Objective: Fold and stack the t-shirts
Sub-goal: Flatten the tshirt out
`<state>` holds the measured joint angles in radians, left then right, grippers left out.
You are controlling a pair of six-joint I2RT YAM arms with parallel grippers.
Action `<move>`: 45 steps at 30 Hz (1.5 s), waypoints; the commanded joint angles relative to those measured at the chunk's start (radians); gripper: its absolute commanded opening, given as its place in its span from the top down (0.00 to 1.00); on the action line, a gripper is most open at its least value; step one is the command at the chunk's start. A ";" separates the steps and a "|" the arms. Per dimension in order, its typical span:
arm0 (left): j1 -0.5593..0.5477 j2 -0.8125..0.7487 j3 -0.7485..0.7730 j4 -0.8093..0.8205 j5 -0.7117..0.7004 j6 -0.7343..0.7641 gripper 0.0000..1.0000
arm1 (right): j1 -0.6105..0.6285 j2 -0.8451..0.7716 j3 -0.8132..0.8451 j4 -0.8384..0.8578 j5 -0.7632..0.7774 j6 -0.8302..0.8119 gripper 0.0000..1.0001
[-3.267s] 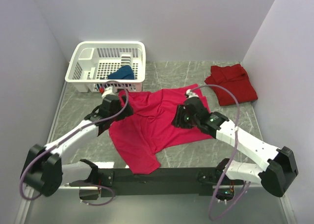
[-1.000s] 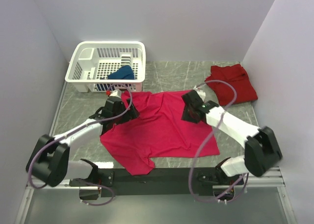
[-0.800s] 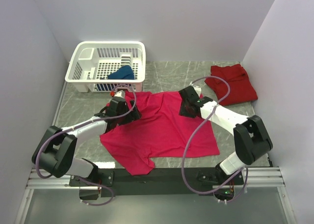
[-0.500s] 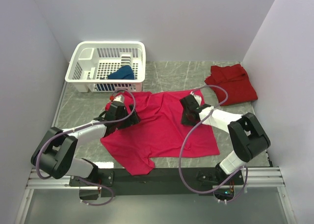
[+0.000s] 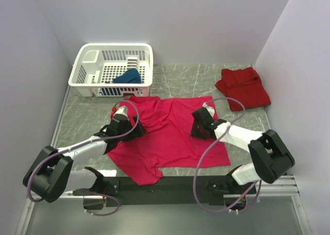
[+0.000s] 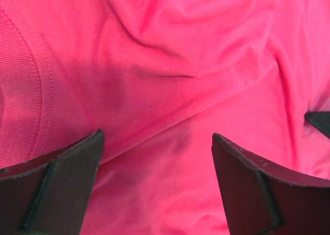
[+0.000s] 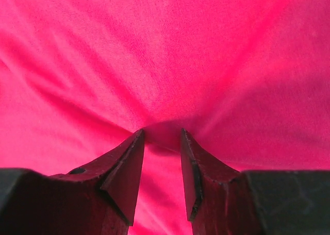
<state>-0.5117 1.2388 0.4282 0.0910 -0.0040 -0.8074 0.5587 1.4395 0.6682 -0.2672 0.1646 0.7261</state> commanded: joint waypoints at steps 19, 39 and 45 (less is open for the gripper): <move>-0.031 -0.337 -0.097 -0.347 0.007 -0.093 0.07 | 0.150 -0.384 -0.096 -0.498 -0.050 0.173 0.57; 0.048 0.221 0.382 -0.099 -0.114 0.166 0.06 | 0.021 0.127 0.329 -0.135 -0.010 -0.077 0.57; 0.048 0.281 0.319 -0.027 -0.085 0.159 0.06 | 0.018 0.202 0.288 -0.104 -0.016 -0.074 0.57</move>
<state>-0.4614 1.5169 0.7670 -0.0090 -0.1043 -0.6689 0.5823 1.6348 0.9546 -0.4225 0.1459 0.6643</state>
